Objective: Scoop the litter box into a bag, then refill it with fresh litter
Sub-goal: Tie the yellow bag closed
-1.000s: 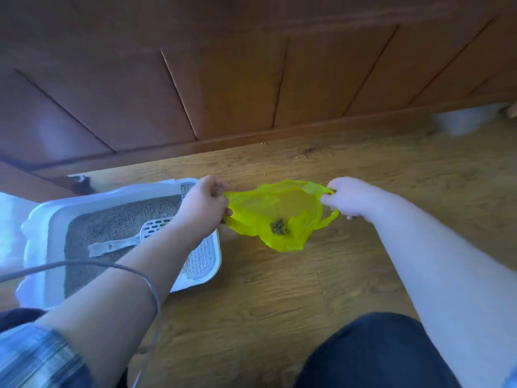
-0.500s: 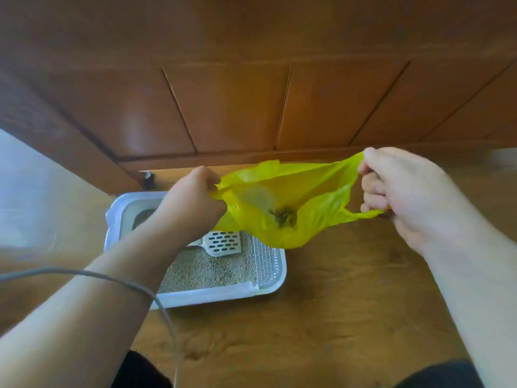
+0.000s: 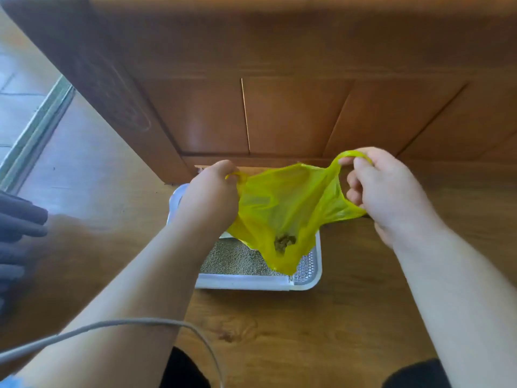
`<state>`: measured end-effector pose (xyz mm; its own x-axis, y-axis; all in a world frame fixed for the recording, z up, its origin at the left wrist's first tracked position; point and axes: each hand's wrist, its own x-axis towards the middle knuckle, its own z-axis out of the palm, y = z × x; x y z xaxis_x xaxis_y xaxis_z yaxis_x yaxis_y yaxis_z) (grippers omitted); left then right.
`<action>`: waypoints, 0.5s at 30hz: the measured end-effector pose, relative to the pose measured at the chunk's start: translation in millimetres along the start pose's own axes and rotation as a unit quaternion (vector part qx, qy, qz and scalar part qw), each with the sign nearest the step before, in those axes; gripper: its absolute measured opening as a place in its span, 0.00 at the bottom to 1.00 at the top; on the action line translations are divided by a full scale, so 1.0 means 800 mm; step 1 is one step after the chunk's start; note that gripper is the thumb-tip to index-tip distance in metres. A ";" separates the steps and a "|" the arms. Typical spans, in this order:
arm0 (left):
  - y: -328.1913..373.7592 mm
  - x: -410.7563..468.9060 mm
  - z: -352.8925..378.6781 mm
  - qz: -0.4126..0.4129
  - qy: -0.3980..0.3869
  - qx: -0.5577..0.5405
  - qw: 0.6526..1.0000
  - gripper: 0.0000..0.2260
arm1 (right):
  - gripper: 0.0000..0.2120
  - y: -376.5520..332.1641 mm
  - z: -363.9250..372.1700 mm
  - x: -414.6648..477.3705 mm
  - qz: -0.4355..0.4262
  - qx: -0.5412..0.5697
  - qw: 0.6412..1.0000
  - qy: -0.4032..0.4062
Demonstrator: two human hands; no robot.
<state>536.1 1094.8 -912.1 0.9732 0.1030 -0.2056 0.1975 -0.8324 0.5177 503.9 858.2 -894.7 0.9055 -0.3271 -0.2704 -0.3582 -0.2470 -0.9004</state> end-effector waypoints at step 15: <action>0.011 0.008 -0.019 0.009 0.036 -0.093 0.995 0.14 | 0.10 0.002 0.009 0.007 -0.110 -0.193 0.969 0.111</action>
<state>546.2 1096.5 -896.6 0.9814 0.1333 -0.1379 0.1915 -0.7205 0.6665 509.8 862.3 -900.2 0.9139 -0.4048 0.0312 -0.2596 -0.6417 -0.7216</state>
